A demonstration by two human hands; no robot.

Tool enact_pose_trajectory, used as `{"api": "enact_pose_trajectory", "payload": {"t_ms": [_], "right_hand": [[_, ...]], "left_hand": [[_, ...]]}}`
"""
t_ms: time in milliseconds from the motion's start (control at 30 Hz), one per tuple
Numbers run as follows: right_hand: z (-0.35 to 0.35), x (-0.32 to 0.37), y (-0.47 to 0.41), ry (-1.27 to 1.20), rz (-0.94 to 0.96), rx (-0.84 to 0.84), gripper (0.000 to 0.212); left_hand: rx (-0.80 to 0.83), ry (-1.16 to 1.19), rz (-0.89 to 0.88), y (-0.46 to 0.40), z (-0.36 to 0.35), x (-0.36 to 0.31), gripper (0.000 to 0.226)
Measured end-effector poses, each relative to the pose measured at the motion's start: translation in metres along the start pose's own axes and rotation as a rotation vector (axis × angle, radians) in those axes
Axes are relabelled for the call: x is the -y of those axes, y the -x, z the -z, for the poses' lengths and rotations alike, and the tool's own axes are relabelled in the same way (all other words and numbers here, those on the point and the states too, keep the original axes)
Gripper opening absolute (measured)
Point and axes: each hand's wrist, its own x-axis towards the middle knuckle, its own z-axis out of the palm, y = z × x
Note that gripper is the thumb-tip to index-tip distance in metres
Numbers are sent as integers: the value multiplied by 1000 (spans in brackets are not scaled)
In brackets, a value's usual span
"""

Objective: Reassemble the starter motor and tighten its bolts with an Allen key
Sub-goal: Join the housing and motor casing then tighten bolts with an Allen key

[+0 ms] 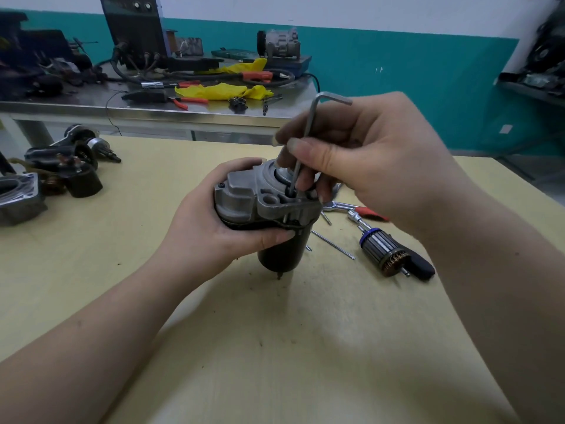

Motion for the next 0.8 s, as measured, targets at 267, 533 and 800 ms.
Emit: {"api": "enact_pose_trajectory", "payload": {"t_ms": [267,533,800], "right_hand": [[-8,-6,0,2,-12,-159,23],[-15,-6,-1,20,20,-205,30],[-15,-8,-2,-2,2,-212,27]], "left_hand": [[17,17,-22,0,1,0,86],[-2,72,9,-1,0,-13,76],[-75,-28,-19,-5,-2,-16,83]]}}
